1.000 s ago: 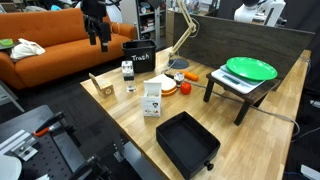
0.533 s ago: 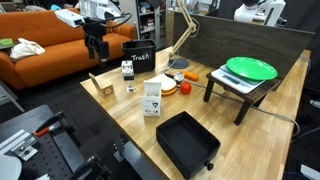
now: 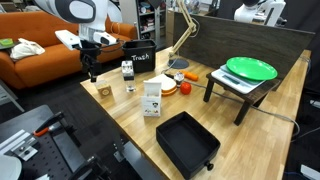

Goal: Throw the brown box in the trash

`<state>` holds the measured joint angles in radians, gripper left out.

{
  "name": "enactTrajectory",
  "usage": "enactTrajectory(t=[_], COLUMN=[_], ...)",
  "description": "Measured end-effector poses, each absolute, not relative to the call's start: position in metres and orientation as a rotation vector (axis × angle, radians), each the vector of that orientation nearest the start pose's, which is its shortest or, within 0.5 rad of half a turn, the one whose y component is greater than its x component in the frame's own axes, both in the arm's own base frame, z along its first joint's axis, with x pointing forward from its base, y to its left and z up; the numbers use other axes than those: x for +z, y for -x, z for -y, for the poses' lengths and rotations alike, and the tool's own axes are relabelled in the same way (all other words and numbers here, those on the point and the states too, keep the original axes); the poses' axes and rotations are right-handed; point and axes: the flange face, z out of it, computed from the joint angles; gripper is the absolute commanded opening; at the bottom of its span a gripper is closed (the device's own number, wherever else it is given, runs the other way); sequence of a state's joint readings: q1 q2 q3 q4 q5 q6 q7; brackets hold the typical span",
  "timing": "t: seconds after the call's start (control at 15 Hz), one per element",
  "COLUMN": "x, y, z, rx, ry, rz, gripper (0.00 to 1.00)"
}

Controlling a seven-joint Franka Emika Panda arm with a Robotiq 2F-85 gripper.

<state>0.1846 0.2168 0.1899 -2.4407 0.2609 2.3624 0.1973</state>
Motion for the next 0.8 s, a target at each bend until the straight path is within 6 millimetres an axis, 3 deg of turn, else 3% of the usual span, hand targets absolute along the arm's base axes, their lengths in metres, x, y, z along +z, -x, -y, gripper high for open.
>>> enactTrajectory(t=[0.33, 0.8], x=[0.178, 0.171], y=[-0.42, -0.427], z=[-0.176, -0.177], rx=[0.549, 0.559], ry=[2.987, 2.985], rz=[-0.055, -0.096], gripper=[1.0, 1.0])
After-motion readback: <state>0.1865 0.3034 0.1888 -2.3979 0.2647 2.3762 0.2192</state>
